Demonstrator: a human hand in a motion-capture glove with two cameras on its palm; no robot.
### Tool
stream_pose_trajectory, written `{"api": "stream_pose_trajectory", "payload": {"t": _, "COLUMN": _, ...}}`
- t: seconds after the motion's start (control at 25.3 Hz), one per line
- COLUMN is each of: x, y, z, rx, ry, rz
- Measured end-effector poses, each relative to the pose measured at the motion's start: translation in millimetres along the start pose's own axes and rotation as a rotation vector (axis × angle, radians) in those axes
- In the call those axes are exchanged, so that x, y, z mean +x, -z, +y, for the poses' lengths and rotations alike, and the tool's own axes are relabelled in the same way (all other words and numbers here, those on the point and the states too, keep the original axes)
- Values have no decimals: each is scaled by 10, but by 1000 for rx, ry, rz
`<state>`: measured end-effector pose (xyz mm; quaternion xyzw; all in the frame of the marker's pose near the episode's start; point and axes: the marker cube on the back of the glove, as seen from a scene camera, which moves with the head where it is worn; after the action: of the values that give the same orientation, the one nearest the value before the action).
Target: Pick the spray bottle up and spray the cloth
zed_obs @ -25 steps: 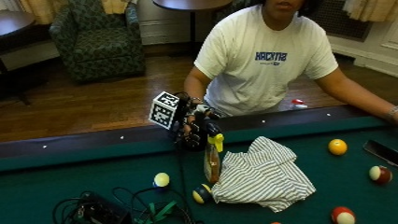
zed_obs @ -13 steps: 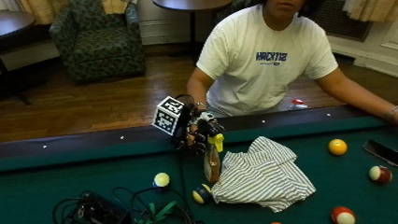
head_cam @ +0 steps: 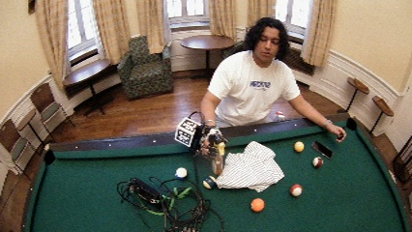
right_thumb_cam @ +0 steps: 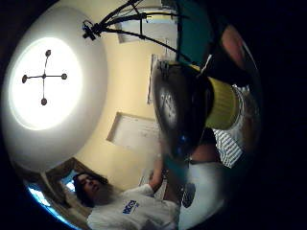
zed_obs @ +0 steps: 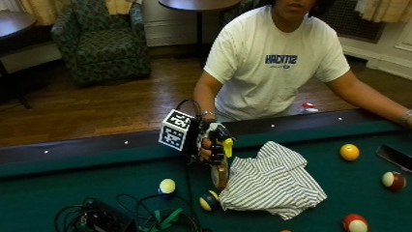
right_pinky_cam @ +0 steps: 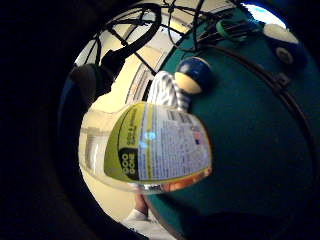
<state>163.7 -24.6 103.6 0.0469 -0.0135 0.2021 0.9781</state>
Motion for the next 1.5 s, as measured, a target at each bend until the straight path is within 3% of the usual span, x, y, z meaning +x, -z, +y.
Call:
{"api": "stream_pose_trajectory", "payload": {"t": 0.28, "x": -95, "y": -134, "z": -191, "rx": 7, "ry": 12, "rz": -13}}
{"api": "stream_pose_trajectory", "payload": {"t": 0.59, "x": -73, "y": -176, "z": -281, "rx": 123, "ry": -12, "rz": 15}}
{"api": "stream_pose_trajectory", "payload": {"t": 0.87, "x": -50, "y": -175, "z": -317, "rx": 255, "ry": 65, "rz": 77}}
{"api": "stream_pose_trajectory", "payload": {"t": 1.23, "x": -252, "y": -61, "z": -183, "rx": 200, "ry": 199, "rz": 134}}
{"api": "stream_pose_trajectory", "payload": {"t": 1.5, "x": -788, "y": 167, "z": -81, "rx": 27, "ry": 294, "rz": 287}}
